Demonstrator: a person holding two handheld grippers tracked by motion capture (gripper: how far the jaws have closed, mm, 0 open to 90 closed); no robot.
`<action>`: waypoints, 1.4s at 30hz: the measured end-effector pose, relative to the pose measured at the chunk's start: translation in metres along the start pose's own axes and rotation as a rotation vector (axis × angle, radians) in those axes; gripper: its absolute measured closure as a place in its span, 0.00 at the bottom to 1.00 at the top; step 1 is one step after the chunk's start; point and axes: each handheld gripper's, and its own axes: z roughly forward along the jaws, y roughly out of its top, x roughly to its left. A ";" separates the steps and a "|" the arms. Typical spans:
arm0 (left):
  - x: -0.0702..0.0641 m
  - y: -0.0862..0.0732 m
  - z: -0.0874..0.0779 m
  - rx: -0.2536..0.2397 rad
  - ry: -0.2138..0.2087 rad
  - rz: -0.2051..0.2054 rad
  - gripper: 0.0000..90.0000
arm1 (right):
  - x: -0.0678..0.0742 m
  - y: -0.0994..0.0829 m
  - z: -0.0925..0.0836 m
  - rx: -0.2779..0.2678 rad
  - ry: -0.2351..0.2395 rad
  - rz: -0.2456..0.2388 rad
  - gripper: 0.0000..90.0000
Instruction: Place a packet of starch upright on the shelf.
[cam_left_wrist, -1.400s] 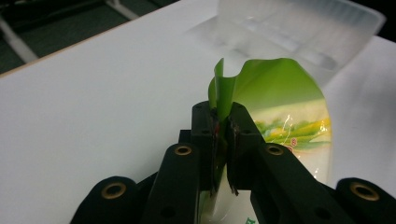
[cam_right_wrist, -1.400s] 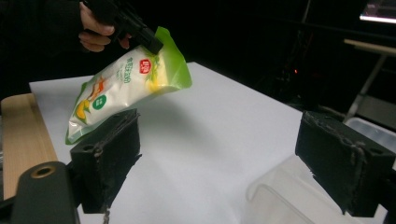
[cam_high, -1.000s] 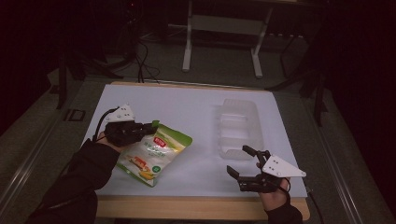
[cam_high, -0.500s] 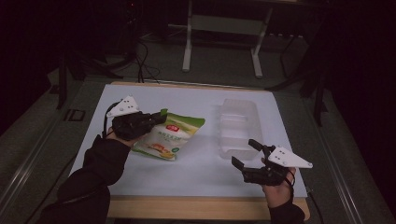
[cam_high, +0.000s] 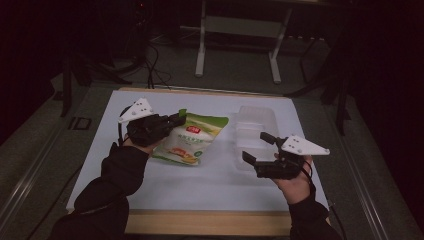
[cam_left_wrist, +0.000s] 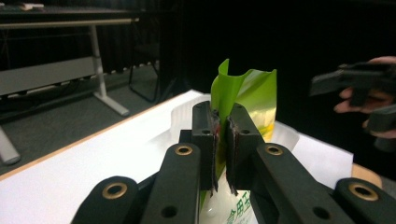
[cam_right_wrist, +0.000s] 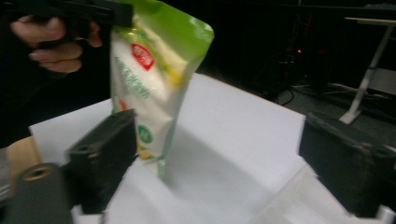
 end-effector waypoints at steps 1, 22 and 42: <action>0.000 0.000 0.000 -0.008 -0.007 -0.007 0.94 | -0.002 0.004 0.004 -0.009 0.004 -0.003 0.19; -0.024 0.001 0.015 0.000 -0.112 0.009 0.94 | 0.007 0.017 0.059 0.081 0.201 0.026 0.70; -0.018 0.001 0.017 -0.010 -0.142 -0.028 0.93 | 0.002 0.035 0.060 0.140 0.262 -0.042 0.95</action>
